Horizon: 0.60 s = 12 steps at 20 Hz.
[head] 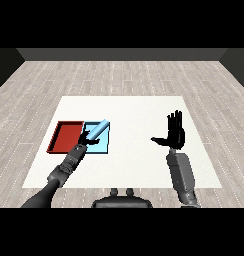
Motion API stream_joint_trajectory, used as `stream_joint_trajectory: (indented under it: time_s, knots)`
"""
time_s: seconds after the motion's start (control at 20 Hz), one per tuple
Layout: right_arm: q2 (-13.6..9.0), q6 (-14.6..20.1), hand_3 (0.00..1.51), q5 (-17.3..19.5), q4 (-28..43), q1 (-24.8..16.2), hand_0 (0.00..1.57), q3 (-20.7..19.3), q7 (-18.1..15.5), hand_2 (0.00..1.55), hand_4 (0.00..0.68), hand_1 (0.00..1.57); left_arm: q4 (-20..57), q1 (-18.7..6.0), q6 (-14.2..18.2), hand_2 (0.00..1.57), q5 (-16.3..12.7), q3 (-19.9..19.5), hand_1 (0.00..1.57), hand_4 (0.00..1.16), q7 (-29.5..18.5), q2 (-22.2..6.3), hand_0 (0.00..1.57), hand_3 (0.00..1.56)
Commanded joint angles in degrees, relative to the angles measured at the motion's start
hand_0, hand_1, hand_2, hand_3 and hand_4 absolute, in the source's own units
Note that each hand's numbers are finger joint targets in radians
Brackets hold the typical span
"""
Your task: Pick the blue can and put it in the blue box
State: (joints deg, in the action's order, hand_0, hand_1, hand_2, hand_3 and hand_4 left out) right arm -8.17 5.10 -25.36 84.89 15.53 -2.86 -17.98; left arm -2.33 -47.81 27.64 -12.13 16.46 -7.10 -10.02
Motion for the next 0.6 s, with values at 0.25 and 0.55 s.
stream_joint_trajectory:
  time_s: [0.25, 0.55]
  knots:
    - [0.3, -1.6, 0.0, -0.8, 0.5, -0.8, 0.0, -0.2, -0.2, 0.0, 0.0, 0.0, -2.2, 0.0, 13.5, 0.0, -3.3, -5.1, 0.0, 0.0, -7.0, 0.7, 0.0, 0.0]
    - [1.1, -3.5, 0.0, -1.0, -0.7, -0.6, 0.0, 0.2, -2.3, 0.0, 0.0, 0.0, -14.8, -1.4, 9.2, 0.0, -7.2, -9.7, 0.0, 0.0, -20.9, 1.5, 0.0, 0.0]
